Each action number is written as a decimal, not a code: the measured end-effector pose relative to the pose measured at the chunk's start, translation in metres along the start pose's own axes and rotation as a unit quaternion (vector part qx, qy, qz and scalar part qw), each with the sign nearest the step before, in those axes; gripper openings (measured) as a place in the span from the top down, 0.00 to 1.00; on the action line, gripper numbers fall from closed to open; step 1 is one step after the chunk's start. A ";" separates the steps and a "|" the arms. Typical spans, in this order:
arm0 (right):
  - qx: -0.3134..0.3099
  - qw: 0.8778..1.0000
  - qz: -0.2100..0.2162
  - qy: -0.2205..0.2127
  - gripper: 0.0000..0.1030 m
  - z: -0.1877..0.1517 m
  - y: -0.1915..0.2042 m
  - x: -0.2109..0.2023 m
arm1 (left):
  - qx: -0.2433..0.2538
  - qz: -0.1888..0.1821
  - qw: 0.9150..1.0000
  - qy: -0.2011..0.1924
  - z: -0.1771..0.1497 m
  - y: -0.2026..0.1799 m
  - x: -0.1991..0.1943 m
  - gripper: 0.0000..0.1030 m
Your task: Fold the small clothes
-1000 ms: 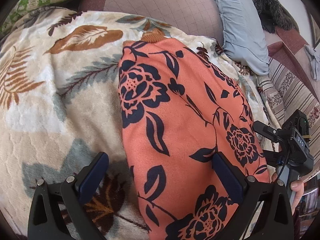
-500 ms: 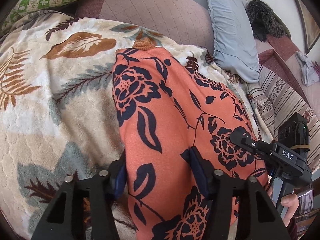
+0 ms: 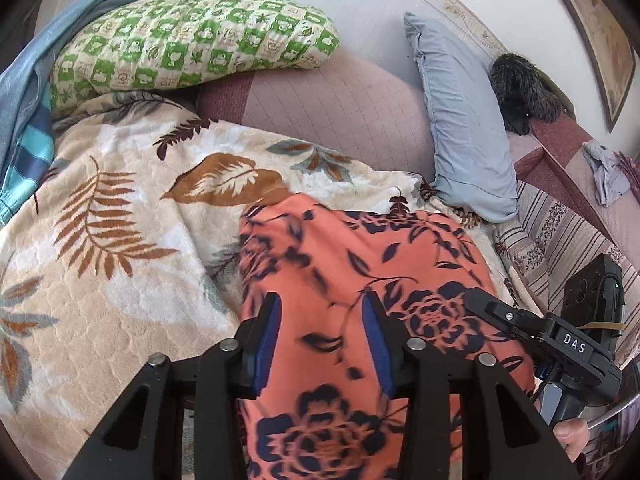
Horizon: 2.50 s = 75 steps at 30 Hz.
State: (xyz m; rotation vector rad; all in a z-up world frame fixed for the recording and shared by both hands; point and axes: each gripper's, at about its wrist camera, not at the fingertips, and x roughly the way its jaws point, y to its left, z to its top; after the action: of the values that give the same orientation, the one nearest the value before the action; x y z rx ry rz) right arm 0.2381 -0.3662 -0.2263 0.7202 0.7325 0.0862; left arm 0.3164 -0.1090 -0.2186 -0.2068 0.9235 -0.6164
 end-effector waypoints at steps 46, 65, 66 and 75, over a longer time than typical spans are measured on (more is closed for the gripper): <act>0.028 0.988 -0.069 0.134 0.37 -0.028 -0.022 0.072 | -0.049 0.096 0.989 0.104 -0.032 0.043 0.029 0.31; -0.017 0.995 -0.081 0.063 0.55 -0.018 -0.011 0.068 | 0.086 0.243 0.966 0.032 -0.028 0.022 0.037 0.13; -0.013 0.995 -0.077 0.067 0.55 -0.016 -0.011 0.068 | 0.082 0.240 0.967 0.033 -0.027 0.023 0.036 0.13; -0.035 0.993 -0.088 0.069 0.55 -0.018 -0.009 0.067 | 0.084 0.245 0.965 0.029 -0.028 0.021 0.037 0.13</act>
State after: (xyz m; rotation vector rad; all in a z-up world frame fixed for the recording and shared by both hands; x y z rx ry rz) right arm 0.2750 -0.3414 -0.2800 0.5852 0.9184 0.0008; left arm 0.3190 -0.1111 -0.2698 0.1920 0.9305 -0.2382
